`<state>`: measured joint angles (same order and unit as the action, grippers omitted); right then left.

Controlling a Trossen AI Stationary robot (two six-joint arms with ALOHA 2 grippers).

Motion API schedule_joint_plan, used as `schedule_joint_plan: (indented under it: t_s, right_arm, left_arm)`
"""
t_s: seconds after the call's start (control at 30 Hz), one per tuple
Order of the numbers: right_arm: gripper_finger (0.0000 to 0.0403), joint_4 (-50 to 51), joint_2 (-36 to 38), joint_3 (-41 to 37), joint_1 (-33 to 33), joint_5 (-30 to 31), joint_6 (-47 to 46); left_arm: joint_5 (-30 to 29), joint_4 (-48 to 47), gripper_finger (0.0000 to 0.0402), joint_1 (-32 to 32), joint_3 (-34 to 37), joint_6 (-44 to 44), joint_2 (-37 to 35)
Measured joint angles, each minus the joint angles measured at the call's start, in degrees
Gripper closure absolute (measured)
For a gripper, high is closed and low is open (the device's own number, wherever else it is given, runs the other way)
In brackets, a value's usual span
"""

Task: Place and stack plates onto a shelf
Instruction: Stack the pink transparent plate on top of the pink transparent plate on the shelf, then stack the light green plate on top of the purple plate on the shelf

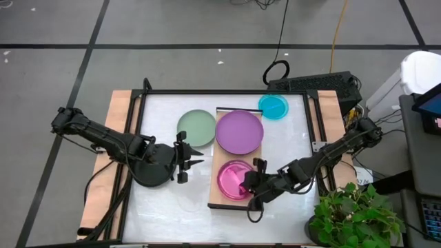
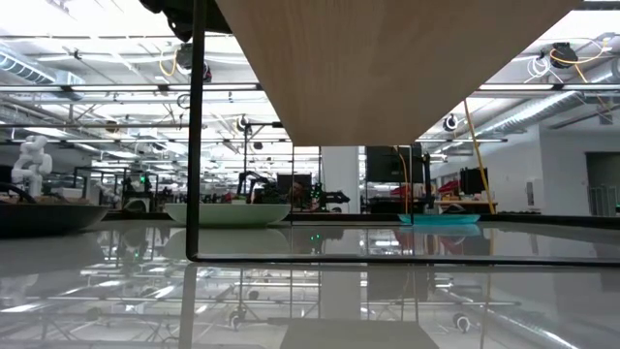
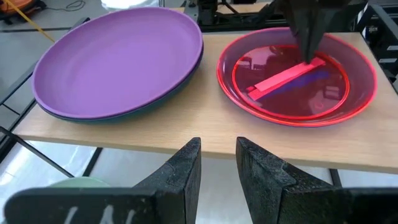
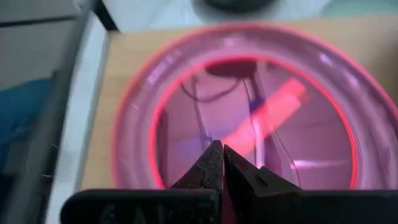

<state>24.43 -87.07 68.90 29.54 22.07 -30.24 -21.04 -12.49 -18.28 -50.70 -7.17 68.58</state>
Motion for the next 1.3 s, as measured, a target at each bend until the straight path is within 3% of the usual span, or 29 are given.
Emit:
schedule_joint_plan:
  t_s: [0.2, 0.53, 0.77, 0.9, 1.3]
  right_arm:
    - [0.0403, -3.07, 1.27, 0.00, 0.81, 0.45, 2.70]
    - [0.0403, -2.79, 4.30, -0.02, 3.21, 1.70, 3.82]
    - [0.0403, -2.76, 8.91, -0.02, 5.40, 2.68, 7.10]
    - [0.0403, -2.58, 9.84, -0.02, 6.69, 4.92, 8.21]
    - [0.0403, -2.77, 9.07, -0.02, 9.20, 5.13, 4.80]
  left_arm:
    - [-0.97, -2.68, 0.0293, -0.02, -0.01, 0.82, 0.00]
    - [-10.41, -18.31, 0.0293, 0.81, -0.02, -1.82, 0.11]
    - [-8.65, -25.20, 0.0293, 5.71, 0.16, -2.23, 0.44]
    - [-4.49, -24.85, 0.0293, 8.19, 3.19, 0.60, 0.44]
    - [-4.05, -15.93, 0.0293, 10.63, 16.26, 8.10, 0.44]
